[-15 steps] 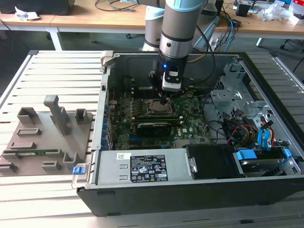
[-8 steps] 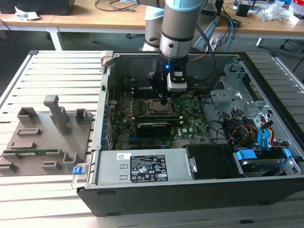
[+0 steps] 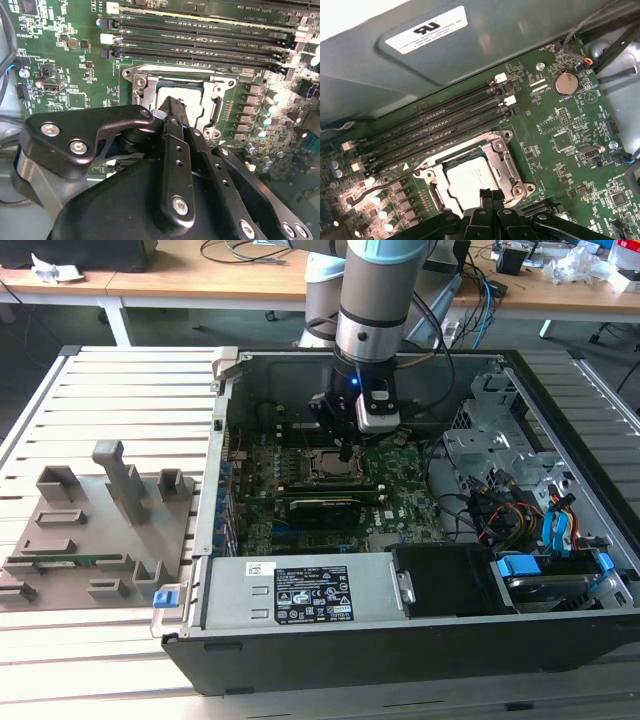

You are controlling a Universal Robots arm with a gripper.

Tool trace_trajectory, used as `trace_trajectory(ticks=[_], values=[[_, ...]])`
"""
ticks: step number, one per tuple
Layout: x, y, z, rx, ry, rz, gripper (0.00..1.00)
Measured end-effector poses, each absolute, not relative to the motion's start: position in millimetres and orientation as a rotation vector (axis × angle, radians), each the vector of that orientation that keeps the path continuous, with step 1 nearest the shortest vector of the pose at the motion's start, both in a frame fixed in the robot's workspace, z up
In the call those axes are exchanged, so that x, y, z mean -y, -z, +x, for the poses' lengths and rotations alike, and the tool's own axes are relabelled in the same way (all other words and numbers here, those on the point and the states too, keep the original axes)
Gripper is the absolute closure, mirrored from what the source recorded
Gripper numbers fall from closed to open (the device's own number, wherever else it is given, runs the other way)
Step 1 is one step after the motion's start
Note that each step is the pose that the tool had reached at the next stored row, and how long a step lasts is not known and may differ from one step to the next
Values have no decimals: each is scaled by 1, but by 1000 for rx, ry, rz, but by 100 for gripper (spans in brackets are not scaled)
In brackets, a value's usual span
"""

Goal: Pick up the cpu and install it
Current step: 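Install the first cpu locking lever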

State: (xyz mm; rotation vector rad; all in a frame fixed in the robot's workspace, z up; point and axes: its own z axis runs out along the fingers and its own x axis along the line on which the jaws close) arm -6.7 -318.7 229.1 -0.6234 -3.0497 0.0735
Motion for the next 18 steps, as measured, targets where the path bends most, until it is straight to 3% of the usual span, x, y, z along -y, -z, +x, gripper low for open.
trace_trajectory(ticks=[18], values=[[319,-229,-7,3093,-77,-381,89]])
